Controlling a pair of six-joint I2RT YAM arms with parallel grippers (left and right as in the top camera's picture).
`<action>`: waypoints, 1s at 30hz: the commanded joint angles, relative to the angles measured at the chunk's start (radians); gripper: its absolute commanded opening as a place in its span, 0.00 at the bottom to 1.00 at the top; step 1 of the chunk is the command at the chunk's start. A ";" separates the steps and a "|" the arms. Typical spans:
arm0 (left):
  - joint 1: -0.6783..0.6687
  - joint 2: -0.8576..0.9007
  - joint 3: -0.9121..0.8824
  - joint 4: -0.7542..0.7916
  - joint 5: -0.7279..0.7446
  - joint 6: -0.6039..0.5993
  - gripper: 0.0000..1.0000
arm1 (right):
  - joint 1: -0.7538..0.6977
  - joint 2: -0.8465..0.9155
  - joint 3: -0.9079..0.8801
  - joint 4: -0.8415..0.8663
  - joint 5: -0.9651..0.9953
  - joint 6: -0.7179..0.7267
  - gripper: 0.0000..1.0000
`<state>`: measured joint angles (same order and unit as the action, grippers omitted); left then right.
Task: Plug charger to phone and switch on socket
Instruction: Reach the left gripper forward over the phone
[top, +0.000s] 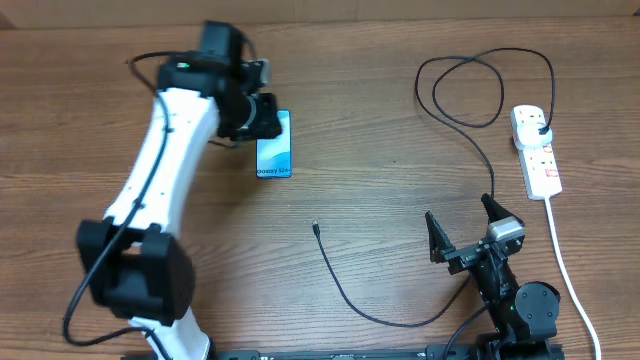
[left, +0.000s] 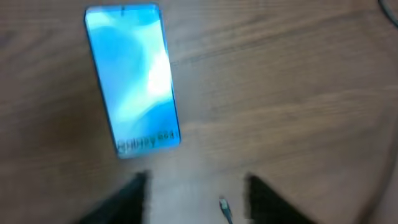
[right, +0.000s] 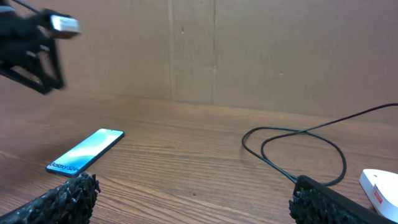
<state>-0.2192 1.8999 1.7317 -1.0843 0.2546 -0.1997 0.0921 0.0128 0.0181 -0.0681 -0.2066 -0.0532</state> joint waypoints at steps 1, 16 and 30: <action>-0.055 0.082 0.020 0.082 -0.177 -0.008 0.80 | -0.003 -0.009 -0.010 0.006 -0.005 -0.001 1.00; -0.064 0.304 0.020 0.201 -0.318 -0.109 0.99 | -0.004 -0.009 -0.010 0.006 -0.005 0.000 1.00; -0.062 0.386 -0.004 0.241 -0.321 -0.153 1.00 | -0.003 -0.009 -0.010 0.006 -0.005 -0.001 1.00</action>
<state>-0.2859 2.2368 1.7340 -0.8406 -0.0502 -0.3386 0.0921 0.0128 0.0181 -0.0685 -0.2066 -0.0525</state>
